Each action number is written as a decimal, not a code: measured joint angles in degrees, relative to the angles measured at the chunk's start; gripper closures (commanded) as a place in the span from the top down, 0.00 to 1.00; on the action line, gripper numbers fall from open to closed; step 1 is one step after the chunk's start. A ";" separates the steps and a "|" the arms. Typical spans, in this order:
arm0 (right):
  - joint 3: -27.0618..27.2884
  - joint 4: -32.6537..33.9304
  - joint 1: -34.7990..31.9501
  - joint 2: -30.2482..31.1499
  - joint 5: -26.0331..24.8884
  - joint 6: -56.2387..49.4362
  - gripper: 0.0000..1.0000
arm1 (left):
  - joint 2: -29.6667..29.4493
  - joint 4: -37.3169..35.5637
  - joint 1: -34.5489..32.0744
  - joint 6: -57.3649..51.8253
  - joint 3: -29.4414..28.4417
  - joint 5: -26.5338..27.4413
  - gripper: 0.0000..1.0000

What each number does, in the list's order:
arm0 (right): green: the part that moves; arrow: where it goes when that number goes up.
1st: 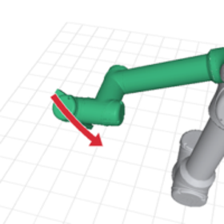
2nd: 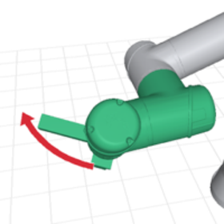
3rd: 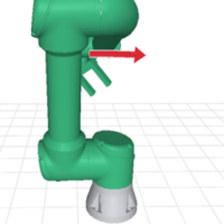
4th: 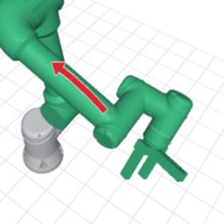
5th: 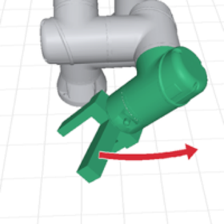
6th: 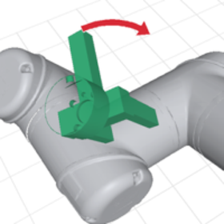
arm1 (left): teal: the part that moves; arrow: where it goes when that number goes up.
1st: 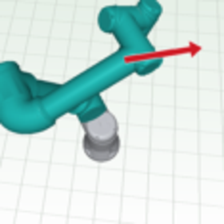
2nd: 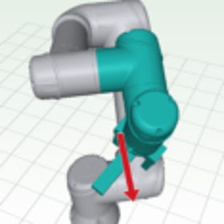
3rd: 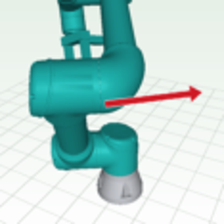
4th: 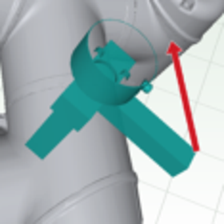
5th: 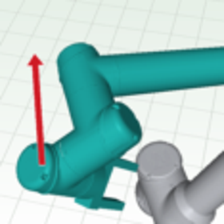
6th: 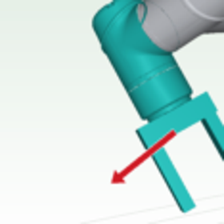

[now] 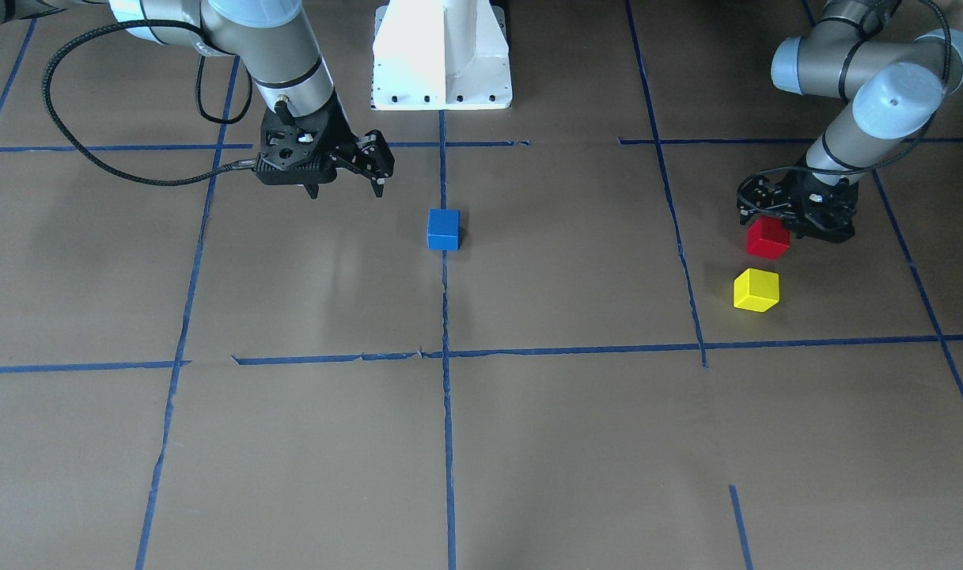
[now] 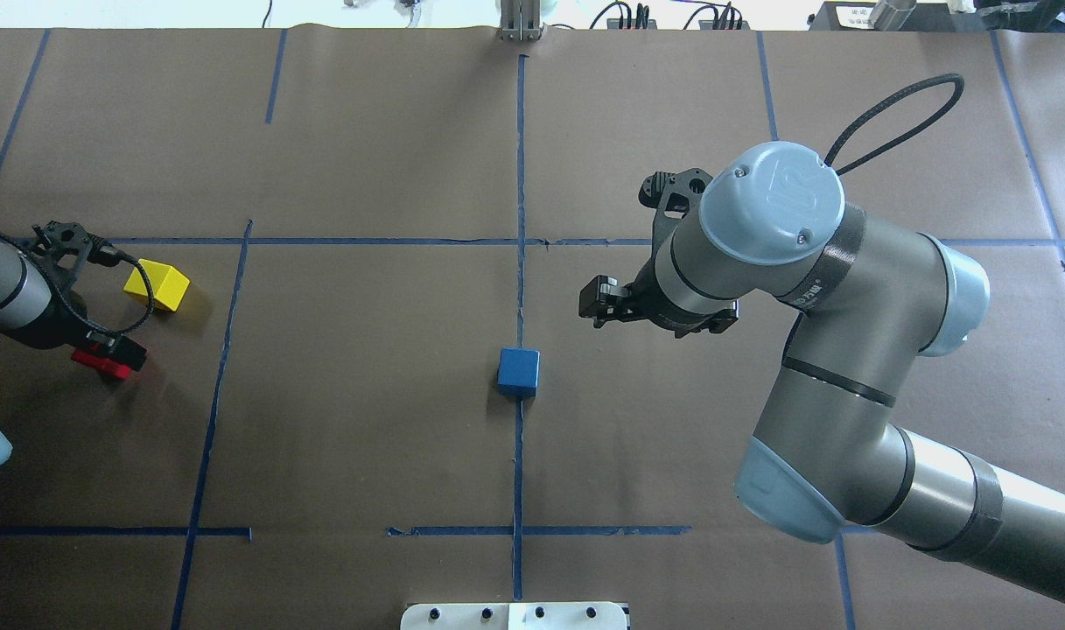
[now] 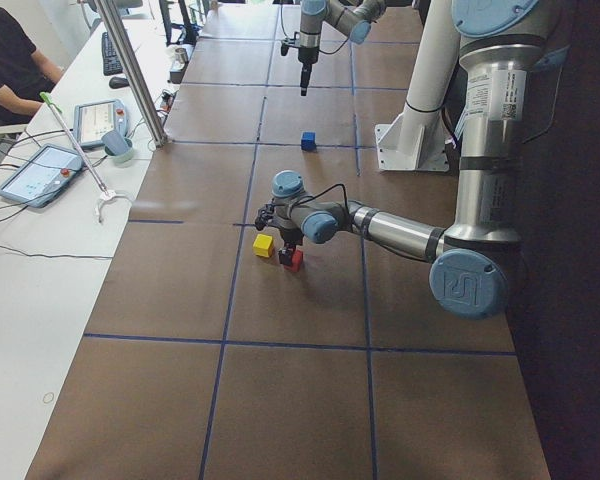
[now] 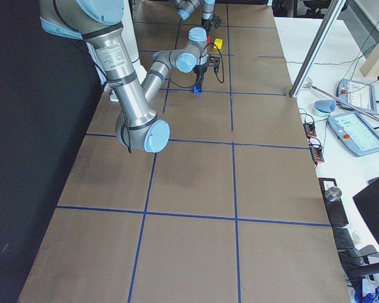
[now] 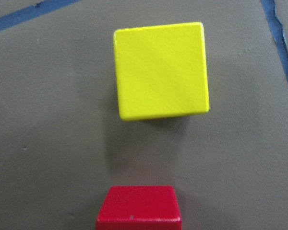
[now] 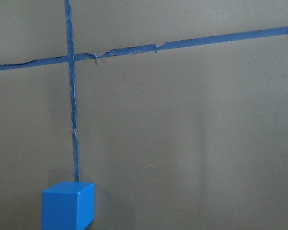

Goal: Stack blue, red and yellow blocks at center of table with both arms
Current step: 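Grasp the red cube with the left gripper and lift it, then carry the red cube over the blue cube and lower it on top, then open the left gripper and lift off the red cube, then move the left gripper to the yellow cube and grasp it, then carry the yellow cube onto the red cube and lower it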

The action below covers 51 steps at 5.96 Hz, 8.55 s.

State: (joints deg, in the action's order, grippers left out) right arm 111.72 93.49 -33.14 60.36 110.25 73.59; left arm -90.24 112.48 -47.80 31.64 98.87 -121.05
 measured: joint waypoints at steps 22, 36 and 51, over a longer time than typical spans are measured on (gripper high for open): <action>7.87 -0.12 -12.66 21.23 4.95 -24.11 1.00 | -53.99 -30.56 21.16 30.98 -14.21 13.15 0.18; 7.94 -0.09 -15.06 22.45 8.17 -24.37 1.00 | -24.44 -28.89 1.37 5.65 7.90 5.29 1.00; 8.21 -0.27 -15.99 23.37 9.54 -23.55 1.00 | -18.67 -10.36 -4.70 0.25 -9.69 -7.17 0.00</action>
State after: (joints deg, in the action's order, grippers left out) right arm 119.92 93.23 -49.13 83.73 119.80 50.04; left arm -108.92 102.12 -52.49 31.89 89.18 -128.22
